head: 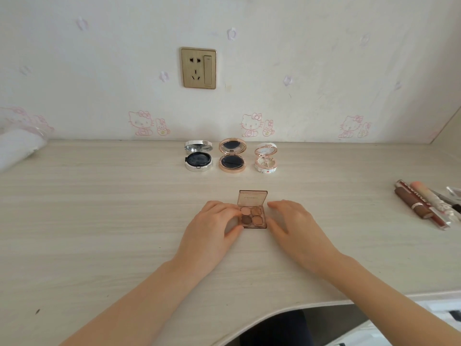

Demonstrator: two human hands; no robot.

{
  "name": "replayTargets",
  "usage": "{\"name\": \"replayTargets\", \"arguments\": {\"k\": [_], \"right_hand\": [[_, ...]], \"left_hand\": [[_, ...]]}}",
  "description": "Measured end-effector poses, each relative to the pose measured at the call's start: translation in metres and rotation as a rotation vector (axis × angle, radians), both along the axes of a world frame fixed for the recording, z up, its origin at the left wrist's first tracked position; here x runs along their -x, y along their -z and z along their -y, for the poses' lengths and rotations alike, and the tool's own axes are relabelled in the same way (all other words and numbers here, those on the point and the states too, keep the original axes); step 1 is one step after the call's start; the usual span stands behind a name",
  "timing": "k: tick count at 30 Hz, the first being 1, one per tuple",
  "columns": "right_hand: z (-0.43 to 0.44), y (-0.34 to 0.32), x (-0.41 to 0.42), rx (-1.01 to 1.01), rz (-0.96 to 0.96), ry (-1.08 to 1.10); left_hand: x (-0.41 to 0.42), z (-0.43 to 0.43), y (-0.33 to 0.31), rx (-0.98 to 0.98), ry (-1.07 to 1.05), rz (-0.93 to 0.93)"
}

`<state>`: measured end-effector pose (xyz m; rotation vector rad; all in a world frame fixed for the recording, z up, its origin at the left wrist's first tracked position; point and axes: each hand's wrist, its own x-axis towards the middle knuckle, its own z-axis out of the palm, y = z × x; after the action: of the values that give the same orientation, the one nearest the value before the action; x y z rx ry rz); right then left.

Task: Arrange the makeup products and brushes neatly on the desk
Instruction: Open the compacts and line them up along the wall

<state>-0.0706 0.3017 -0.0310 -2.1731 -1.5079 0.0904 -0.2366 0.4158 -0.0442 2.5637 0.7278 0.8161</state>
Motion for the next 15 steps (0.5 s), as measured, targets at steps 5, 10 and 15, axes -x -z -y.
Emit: {"name": "replayTargets", "arguments": {"k": [5, 10, 15], "right_hand": [[0.004, 0.005, 0.009, -0.032, 0.069, -0.053], [-0.001, 0.006, 0.012, -0.021, 0.096, -0.091], [-0.018, 0.002, 0.015, -0.016, 0.135, -0.143]], "left_hand": [[-0.001, -0.001, 0.001, 0.008, 0.004, -0.047], [0.001, -0.003, -0.002, -0.064, -0.019, -0.111], [0.007, -0.023, -0.009, -0.149, 0.015, -0.239]]}}
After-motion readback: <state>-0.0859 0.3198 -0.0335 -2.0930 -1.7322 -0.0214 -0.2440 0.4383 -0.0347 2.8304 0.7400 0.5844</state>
